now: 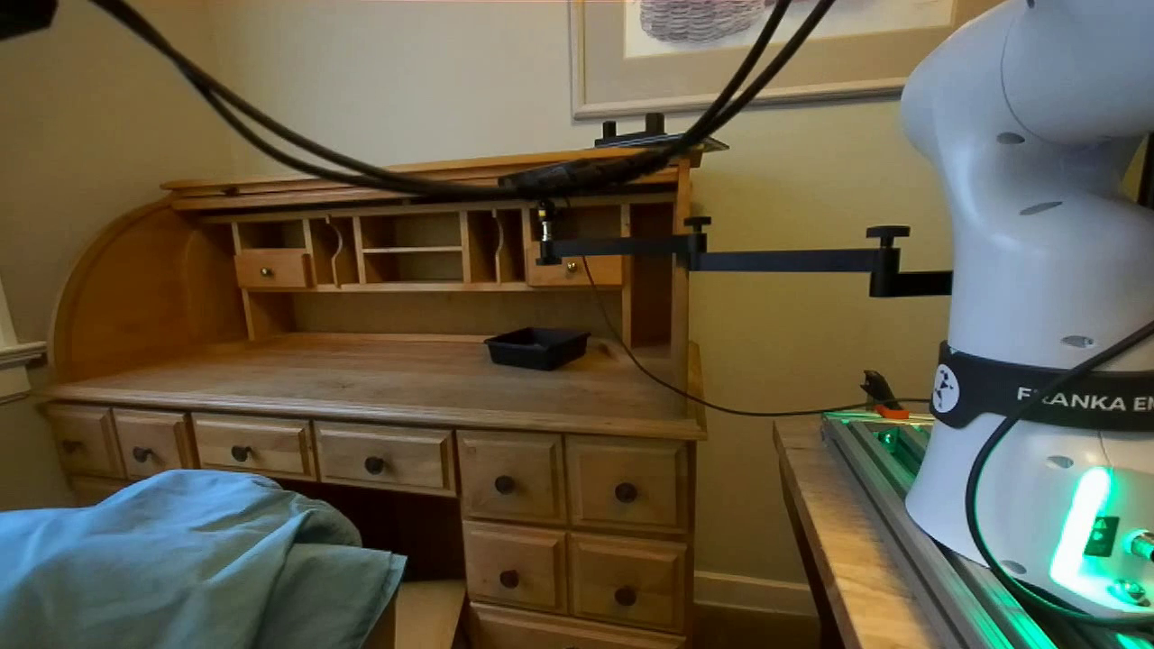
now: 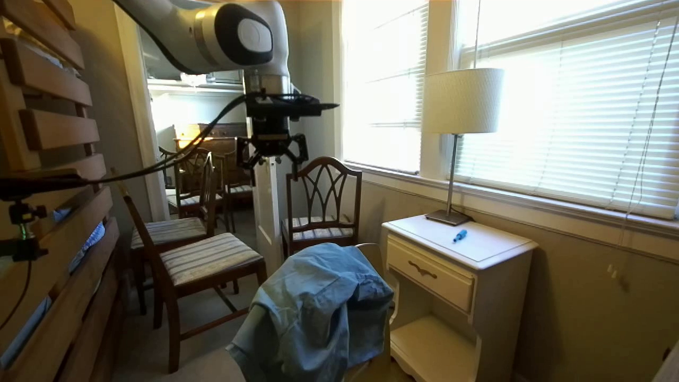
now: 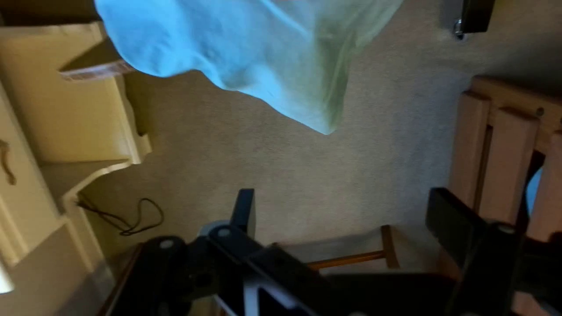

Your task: Put the blue cloth on the backrest of the chair

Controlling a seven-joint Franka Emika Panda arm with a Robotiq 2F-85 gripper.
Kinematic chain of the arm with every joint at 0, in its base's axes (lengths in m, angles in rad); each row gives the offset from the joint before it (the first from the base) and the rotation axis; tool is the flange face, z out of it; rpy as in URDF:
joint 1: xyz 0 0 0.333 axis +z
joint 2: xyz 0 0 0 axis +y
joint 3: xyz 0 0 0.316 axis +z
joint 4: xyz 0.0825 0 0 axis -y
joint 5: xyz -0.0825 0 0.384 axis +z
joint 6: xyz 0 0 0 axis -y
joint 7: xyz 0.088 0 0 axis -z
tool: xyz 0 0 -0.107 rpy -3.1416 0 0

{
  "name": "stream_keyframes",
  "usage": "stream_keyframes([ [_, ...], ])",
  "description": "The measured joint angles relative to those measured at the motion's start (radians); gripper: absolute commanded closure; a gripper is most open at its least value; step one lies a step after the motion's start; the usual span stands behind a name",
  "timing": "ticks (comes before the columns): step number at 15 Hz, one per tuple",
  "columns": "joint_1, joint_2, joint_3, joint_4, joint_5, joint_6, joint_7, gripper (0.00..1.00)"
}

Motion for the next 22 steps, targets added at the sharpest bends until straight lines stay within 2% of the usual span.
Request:
stream_keyframes([
  [6, -0.108, -0.157, -0.068, -0.102, 0.008, 0.033, 0.161, 0.0],
  [9, -0.132, -0.194, -0.087, -0.155, 0.012, 0.031, 0.229, 0.0],
  [13, -0.13, -0.202, -0.089, -0.167, 0.005, 0.032, 0.27, 0.0],
  [18, -0.169, -0.201, -0.156, -0.209, 0.0, 0.087, 0.453, 0.0],
  [22, -0.183, -0.191, -0.177, -0.239, 0.004, 0.141, 0.645, 0.0],
])
